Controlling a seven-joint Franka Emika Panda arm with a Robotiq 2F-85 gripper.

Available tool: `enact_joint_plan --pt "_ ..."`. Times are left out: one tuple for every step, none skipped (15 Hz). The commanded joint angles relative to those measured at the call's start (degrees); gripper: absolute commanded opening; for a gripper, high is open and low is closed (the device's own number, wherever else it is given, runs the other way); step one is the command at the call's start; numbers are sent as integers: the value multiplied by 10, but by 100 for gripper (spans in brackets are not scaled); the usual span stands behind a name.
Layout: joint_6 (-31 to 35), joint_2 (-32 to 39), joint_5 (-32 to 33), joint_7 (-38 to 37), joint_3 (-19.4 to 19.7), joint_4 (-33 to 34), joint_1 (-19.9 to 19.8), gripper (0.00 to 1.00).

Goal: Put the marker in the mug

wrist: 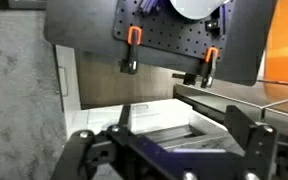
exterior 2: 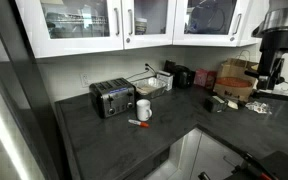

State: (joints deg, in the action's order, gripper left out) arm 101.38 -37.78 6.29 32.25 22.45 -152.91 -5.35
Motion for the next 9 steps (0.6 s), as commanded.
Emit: enact_joint_plan --pt "-1 2 -5 4 -8 1 -8 100" --pt "2 8 -5 4 -11 3 -4 100" --pt "9 12 -5 0 -17 4 -1 100" --pt "20 20 -4 -3 -27 6 7 100" --pt "33 29 -3 -8 -38 8 14 100" --pt "51 43 -5 -9 -52 13 29 100" --pt "77 61 -5 -15 -69 17 42 100" --pt "100 80 -4 -13 -85 23 57 100" --pt "132 109 -2 -14 -103 32 74 100"
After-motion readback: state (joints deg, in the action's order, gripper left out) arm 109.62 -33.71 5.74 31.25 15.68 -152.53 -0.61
